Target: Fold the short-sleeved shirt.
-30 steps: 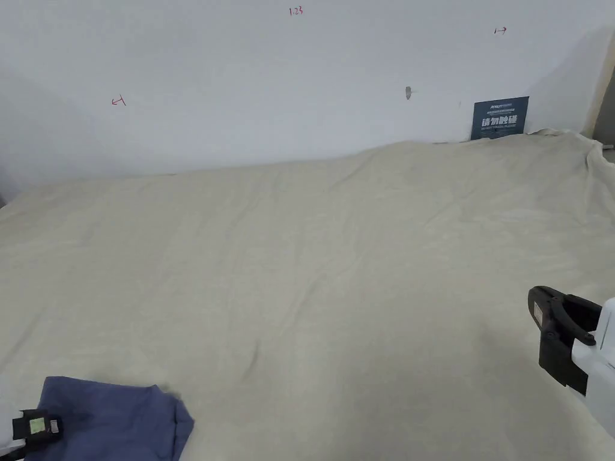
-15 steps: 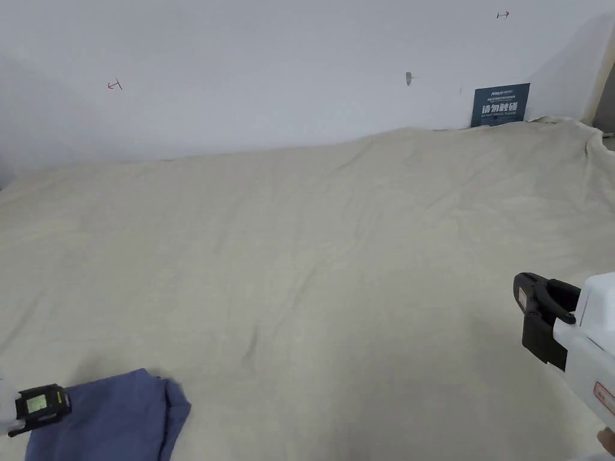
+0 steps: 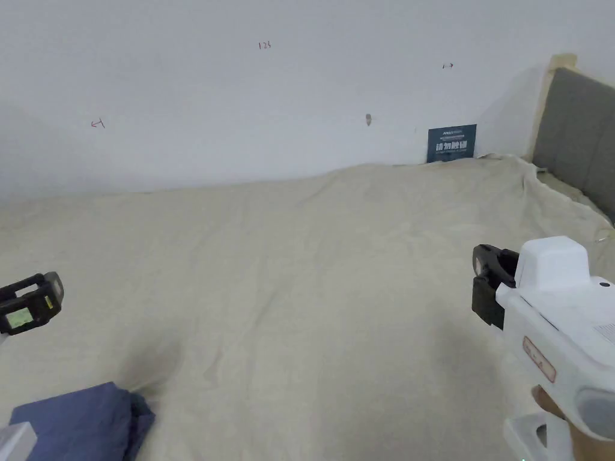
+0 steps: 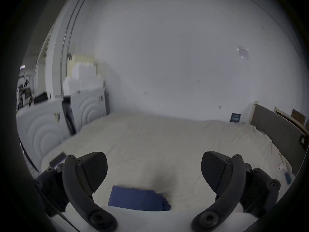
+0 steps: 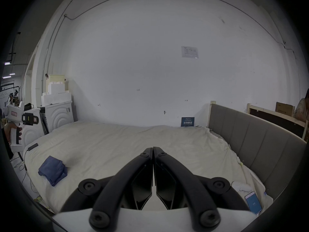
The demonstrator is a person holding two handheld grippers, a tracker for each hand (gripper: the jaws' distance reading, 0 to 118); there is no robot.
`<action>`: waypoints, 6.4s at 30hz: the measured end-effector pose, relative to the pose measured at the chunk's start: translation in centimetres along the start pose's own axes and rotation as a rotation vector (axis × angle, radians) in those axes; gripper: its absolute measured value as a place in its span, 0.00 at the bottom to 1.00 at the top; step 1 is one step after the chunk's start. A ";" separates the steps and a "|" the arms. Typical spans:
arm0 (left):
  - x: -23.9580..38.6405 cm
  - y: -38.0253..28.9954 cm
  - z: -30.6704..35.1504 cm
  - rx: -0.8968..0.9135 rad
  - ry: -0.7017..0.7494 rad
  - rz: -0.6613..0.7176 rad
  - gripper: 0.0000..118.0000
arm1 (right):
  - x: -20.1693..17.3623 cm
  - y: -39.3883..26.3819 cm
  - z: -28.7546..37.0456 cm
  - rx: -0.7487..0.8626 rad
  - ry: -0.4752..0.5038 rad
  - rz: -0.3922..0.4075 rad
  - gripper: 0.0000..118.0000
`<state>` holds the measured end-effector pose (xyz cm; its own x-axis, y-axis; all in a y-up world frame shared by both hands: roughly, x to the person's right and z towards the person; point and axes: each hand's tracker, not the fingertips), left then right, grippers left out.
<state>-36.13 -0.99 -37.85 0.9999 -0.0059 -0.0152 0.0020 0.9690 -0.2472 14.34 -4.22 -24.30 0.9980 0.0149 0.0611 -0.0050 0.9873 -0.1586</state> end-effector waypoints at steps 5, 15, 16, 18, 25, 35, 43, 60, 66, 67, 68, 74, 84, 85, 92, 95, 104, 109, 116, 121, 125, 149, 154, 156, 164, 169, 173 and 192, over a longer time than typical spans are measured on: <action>6.3 0.7 4.0 0.150 -0.001 -0.056 0.97 | 1.9 0.3 1.1 0.040 -0.027 0.004 0.00; 16.5 -1.7 7.1 0.296 -0.036 -0.045 0.96 | 4.2 0.0 2.8 0.082 -0.060 0.001 0.00; 17.2 -2.2 7.3 0.311 -0.047 -0.043 0.95 | 4.3 -0.2 2.9 0.085 -0.061 0.000 0.00; 18.4 -3.2 7.6 0.323 -0.058 -0.036 0.95 | 4.3 -0.4 3.3 0.091 -0.064 -0.003 0.00; 21.5 -6.9 9.0 0.384 -0.130 -0.033 0.20 | 4.2 -1.2 4.3 0.119 -0.084 0.007 0.00; 22.9 -8.1 9.2 0.367 -0.168 -0.052 0.00 | 4.0 -1.3 4.9 0.128 -0.094 0.019 0.00; 22.6 -8.0 9.0 0.345 -0.190 -0.050 0.00 | 4.1 -1.5 5.0 0.122 -0.094 0.025 0.00; 22.5 -8.2 8.9 0.323 -0.214 -0.057 0.00 | 3.8 -1.2 5.1 0.128 -0.084 0.040 0.00; 22.5 -8.1 9.0 0.322 -0.214 -0.053 0.00 | 3.8 -1.1 5.1 0.129 -0.083 0.040 0.00; 22.4 -8.1 8.9 0.324 -0.212 -0.055 0.00 | 3.8 -1.1 5.1 0.129 -0.082 0.043 0.00; 22.4 -8.1 8.9 0.324 -0.211 -0.056 0.00 | 3.7 -1.0 5.2 0.128 -0.084 0.043 0.00; 22.3 -7.9 9.0 0.329 -0.212 -0.053 0.00 | 3.8 -1.0 5.2 0.129 -0.084 0.039 0.00; 22.4 -7.9 9.1 0.324 -0.221 -0.052 0.00 | 3.8 -0.9 5.4 0.127 -0.083 0.039 0.00; 22.4 -8.0 9.2 0.325 -0.218 -0.056 0.00 | 3.9 -0.9 5.5 0.126 -0.084 0.040 0.00; 22.4 -7.9 9.1 0.329 -0.219 -0.056 0.00 | 4.0 -0.9 5.5 0.125 -0.086 0.038 0.00; 22.3 -8.0 9.0 0.325 -0.217 -0.054 0.00 | 4.0 -0.9 5.5 0.124 -0.089 0.040 0.00; 22.2 -8.3 8.5 0.296 -0.195 -0.021 0.30 | 4.1 -1.2 5.1 0.103 -0.107 0.031 0.33; 21.4 -8.3 8.3 0.281 -0.212 0.043 0.97 | 4.2 -1.4 5.0 0.103 -0.108 0.027 0.89; 21.2 -8.5 8.4 0.295 -0.207 0.032 1.00 | 4.3 -1.5 5.0 0.107 -0.107 0.011 1.00; 21.1 -8.4 8.3 0.301 -0.201 0.024 1.00 | 4.3 -1.4 4.9 0.108 -0.105 0.003 1.00; 21.1 -8.3 8.3 0.305 -0.212 0.029 1.00 | 4.3 -1.3 4.9 0.113 -0.105 0.005 1.00; 21.2 -8.2 8.2 0.317 -0.222 0.006 1.00 | 3.9 -0.9 4.8 0.118 -0.093 0.014 1.00; 21.2 -8.1 8.2 0.320 -0.219 0.014 1.00 | 3.8 -0.9 4.8 0.117 -0.092 0.019 1.00; 21.2 -8.1 8.2 0.318 -0.220 0.016 1.00 | 3.8 -0.9 4.8 0.115 -0.092 0.022 1.00; 21.1 -8.2 8.1 0.310 -0.216 0.011 1.00 | 3.9 -1.0 4.8 0.111 -0.089 0.008 1.00; 21.1 -8.3 8.0 0.313 -0.213 0.006 1.00 | 3.9 -1.0 4.8 0.114 -0.089 0.010 1.00; 21.1 -8.3 8.1 0.314 -0.214 0.006 1.00 | 3.9 -1.0 4.8 0.115 -0.091 0.012 1.00; 20.8 -8.1 8.3 0.322 -0.216 0.006 1.00 | 3.8 -0.7 5.1 0.121 -0.090 0.015 1.00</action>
<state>-15.26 -6.92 -28.14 0.9803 0.0186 0.1968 -0.0328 0.9971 0.0693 17.80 -4.07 -18.91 0.9882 0.0381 0.1482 -0.0324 0.9986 -0.0406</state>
